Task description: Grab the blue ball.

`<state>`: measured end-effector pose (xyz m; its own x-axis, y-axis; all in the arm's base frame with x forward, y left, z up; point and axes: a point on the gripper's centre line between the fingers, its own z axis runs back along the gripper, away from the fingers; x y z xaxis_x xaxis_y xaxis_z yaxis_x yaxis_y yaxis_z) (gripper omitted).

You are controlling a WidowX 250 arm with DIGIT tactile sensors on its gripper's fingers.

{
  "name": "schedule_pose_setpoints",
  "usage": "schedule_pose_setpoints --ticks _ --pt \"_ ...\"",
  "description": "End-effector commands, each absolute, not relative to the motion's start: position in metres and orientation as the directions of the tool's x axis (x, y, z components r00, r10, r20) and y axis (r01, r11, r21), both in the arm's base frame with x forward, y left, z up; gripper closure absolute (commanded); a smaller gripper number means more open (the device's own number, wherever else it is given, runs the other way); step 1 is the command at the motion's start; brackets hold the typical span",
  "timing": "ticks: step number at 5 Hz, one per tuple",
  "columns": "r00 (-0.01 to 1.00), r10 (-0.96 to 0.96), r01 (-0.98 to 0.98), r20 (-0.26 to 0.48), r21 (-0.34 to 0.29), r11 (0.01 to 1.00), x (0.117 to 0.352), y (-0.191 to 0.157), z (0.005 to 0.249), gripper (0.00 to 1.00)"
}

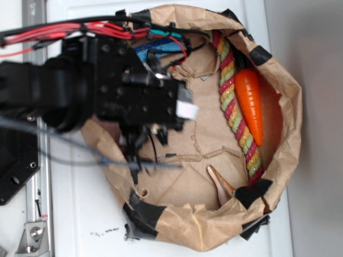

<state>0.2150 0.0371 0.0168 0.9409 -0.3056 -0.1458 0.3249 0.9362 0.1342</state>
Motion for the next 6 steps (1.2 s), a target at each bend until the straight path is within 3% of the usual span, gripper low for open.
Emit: schedule_pose_setpoints --ticks 1,3,4,5,6 --pt "0.939 -0.305 0.330 -0.161 0.165 0.929 0.209 0.035 0.024 1.00" --pt "0.937 -0.346 0.350 -0.055 0.204 0.914 0.242 -0.008 0.112 1.00" --pt "0.978 -0.204 0.194 0.046 0.165 0.967 0.253 -0.017 0.164 0.91" --pt "0.992 -0.095 0.085 0.085 0.117 0.989 0.254 -0.016 0.167 1.00" --pt "0.988 0.006 -0.018 0.156 0.074 0.997 0.250 -0.014 0.165 1.00"
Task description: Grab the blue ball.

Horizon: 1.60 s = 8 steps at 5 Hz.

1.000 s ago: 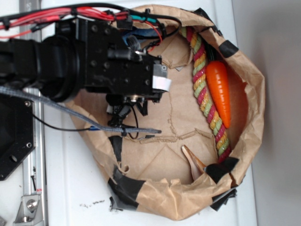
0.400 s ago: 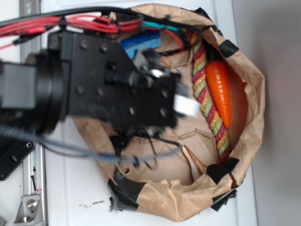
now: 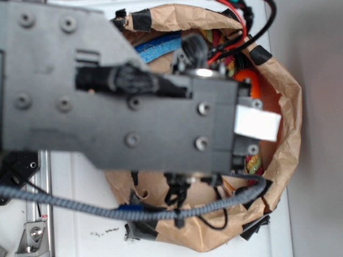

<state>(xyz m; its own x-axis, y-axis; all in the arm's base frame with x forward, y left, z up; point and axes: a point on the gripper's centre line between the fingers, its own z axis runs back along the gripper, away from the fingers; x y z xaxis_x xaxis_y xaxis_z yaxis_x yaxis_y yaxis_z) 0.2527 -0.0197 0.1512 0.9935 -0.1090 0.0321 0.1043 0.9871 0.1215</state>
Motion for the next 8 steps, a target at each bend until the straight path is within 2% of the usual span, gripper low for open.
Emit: schedule_pose_setpoints --ticks 1,2,3,4,5,6,7,8 --pt "0.994 -0.078 0.070 0.074 0.106 0.992 0.247 -0.005 0.158 0.00" --pt "0.997 -0.053 0.048 0.056 0.086 0.995 0.231 0.015 0.136 0.00" --pt "0.999 -0.023 0.024 -0.022 0.009 1.000 0.217 0.028 0.102 0.00" --pt "0.988 -0.119 0.128 -0.095 0.096 0.987 0.213 0.033 0.086 0.00" --pt "0.978 -0.182 0.197 -0.104 0.155 0.968 0.209 0.036 0.078 0.00" --pt "0.966 -0.232 0.249 -0.117 0.158 0.956 0.206 0.033 0.064 0.00" --pt "0.961 -0.255 0.268 -0.107 0.122 0.956 0.206 0.028 0.046 0.00" --pt "0.957 -0.272 0.284 -0.098 0.150 0.947 0.217 0.038 0.027 0.00"
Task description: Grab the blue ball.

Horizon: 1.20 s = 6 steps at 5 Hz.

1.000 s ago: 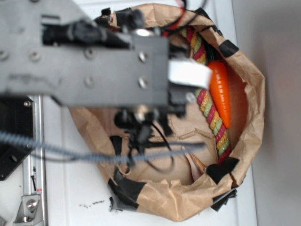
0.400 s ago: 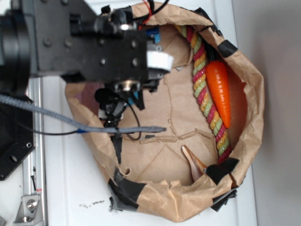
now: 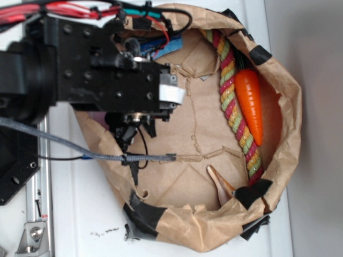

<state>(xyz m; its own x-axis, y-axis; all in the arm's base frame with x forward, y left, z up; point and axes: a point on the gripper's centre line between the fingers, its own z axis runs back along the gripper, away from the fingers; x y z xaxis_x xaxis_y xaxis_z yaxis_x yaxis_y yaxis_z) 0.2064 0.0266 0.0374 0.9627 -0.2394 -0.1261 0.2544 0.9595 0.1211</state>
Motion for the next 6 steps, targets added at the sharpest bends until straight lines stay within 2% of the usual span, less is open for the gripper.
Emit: schedule_pose_setpoints --ticks 1,4,5,6 --pt "0.961 -0.251 0.268 -0.115 0.161 0.950 0.2245 0.0464 0.0164 0.00" --pt "0.952 -0.275 0.294 -0.135 0.152 0.944 0.2232 0.0399 0.0076 0.00" --pt "0.953 -0.270 0.288 -0.135 0.145 0.947 0.2228 0.0421 0.0086 0.04" --pt "0.954 -0.263 0.283 -0.143 0.148 0.947 0.2224 0.0432 0.0118 1.00"
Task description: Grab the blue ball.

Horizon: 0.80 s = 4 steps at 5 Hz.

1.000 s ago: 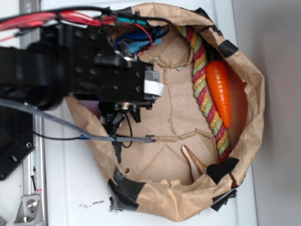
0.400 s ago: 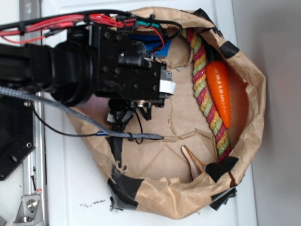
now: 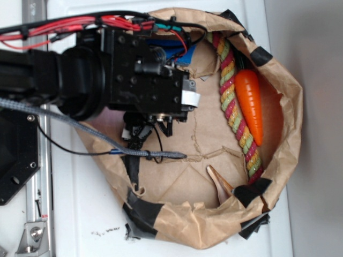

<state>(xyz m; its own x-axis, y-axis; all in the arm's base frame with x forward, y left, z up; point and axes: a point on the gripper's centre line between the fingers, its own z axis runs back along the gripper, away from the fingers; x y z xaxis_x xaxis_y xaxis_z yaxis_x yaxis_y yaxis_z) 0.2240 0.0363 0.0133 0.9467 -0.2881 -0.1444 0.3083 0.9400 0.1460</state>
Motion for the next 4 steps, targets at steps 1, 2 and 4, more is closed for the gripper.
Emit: schedule_pose_setpoints --ticks 1,2,4 --pt "0.943 -0.288 0.312 -0.167 0.142 0.939 0.223 0.045 0.030 1.00" --pt "0.959 -0.277 0.279 -0.051 0.028 0.960 0.235 0.035 0.075 1.00" --pt "0.985 -0.156 0.160 -0.075 0.045 0.986 0.255 0.034 0.152 1.00"
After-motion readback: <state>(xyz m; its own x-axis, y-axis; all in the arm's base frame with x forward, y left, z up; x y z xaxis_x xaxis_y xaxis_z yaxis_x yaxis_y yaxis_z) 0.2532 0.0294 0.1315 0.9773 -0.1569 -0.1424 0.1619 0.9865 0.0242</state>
